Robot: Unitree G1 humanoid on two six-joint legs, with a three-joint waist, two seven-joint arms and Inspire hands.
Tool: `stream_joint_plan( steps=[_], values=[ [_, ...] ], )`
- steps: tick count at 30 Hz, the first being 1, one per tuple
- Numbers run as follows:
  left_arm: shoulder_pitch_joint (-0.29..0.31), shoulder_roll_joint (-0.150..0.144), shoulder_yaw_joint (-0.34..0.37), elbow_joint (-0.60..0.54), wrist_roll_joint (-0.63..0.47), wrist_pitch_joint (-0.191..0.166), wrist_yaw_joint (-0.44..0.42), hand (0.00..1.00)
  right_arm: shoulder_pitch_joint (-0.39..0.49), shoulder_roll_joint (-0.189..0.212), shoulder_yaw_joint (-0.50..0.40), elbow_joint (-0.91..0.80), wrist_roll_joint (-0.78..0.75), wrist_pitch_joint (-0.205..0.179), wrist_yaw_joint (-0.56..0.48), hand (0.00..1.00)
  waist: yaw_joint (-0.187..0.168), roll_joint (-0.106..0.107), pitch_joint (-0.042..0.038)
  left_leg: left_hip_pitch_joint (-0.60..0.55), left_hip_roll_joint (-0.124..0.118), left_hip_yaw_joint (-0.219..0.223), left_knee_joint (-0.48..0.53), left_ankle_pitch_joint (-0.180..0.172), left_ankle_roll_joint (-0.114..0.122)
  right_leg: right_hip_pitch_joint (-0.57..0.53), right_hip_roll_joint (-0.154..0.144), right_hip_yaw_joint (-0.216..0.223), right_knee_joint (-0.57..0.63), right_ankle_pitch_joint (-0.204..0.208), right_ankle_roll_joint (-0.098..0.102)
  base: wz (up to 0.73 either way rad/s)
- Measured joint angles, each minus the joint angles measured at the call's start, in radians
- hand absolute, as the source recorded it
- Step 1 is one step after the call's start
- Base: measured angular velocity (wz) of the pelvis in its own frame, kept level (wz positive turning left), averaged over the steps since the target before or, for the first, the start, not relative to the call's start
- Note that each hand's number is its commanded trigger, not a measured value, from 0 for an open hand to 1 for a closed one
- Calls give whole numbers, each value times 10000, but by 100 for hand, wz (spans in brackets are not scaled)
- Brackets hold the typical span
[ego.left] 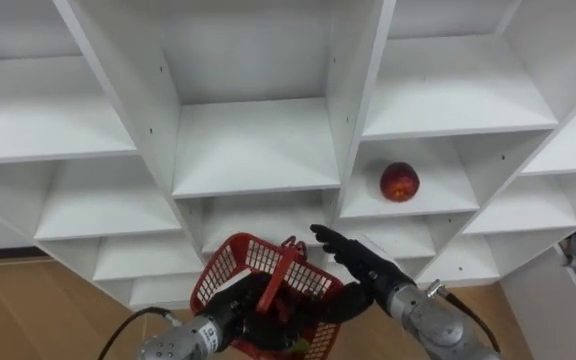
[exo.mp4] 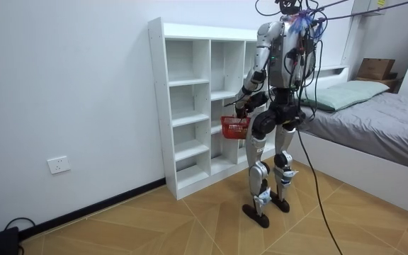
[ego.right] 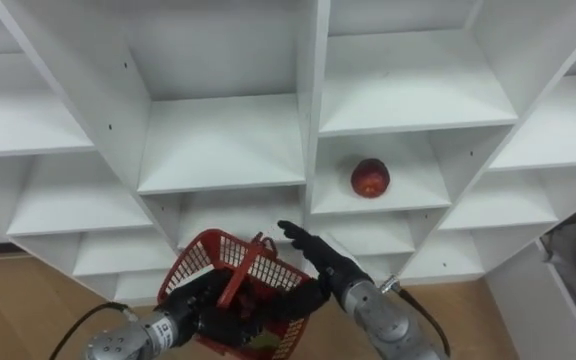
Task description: Collect fruits from the closet
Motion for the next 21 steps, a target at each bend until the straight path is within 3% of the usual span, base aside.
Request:
stream_joint_plan(
  steps=[10,21],
  values=[
    [820,-34,765,-167,82,-1,769,100,1336,-153,-718,-1879,-34,-129,-582,0,-217,-9,-14,404,-3,37,-326,-9,-20,221,107,249,-175,14,12,-5],
    [1031,-45,924,-679,10,-5,950,100,1808,-140,-1835,-2600,-14,-222,-1260,0,-322,-197,77,929,-11,104,-463,-54,-65,745,168,337,-373,-1,26,-2]
  ],
)
